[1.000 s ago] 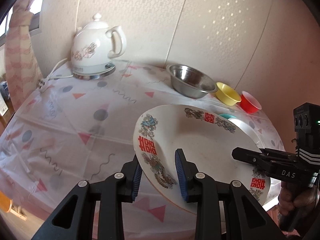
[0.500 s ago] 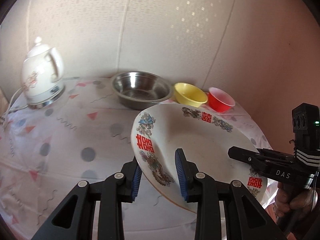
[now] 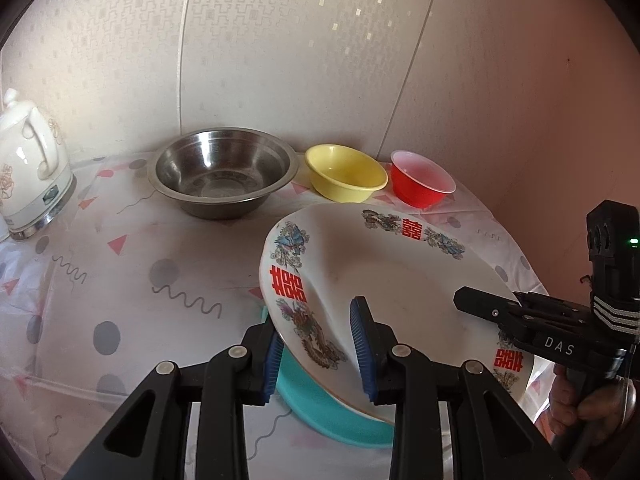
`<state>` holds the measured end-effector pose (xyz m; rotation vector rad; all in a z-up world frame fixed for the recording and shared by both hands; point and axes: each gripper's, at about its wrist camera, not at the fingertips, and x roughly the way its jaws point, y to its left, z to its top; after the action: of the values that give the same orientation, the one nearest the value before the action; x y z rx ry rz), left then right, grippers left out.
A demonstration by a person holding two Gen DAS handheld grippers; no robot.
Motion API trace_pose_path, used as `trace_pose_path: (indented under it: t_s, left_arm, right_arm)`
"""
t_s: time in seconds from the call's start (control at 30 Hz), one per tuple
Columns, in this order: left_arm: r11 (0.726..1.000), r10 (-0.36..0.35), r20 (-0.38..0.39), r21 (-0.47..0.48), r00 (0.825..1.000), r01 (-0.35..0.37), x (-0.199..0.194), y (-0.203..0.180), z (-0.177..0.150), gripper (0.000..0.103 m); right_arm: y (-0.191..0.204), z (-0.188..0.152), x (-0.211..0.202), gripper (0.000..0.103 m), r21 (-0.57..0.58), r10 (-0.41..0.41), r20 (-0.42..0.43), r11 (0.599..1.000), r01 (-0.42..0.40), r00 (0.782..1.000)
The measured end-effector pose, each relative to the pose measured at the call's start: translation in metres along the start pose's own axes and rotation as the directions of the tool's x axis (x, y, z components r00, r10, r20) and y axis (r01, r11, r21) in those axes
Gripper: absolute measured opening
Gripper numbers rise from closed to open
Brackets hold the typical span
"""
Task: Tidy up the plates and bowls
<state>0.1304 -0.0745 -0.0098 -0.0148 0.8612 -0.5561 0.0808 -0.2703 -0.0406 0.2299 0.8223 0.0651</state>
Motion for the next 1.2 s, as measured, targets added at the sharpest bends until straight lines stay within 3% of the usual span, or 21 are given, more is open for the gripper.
trace_pose_path:
  t_s: [0.33,0.87,1.2]
  left_arm:
    - [1.000,-0.009,-0.038,0.001,0.999,0.009,0.012,0.000,-0.005,0.033]
    - [0.999,0.032,-0.075,0.019,0.997,-0.030,0.017,0.002,-0.016,0.032]
    - [0.999,0.044,-0.055,-0.006,0.998,-0.044,0.009,0.006,-0.017,0.031]
  right_arm:
    - [-0.007,-0.006,0.009,0.032,-0.004,-0.024,-0.021,1.000,0.024,0.999]
    - [-0.009,-0.018,0.016,0.032,-0.006,-0.046,-0.060,0.999,0.045,0.997]
    - [-0.012,-0.017,0.009,0.032,0.014,-0.038,-0.056,0.999,0.039,0.998]
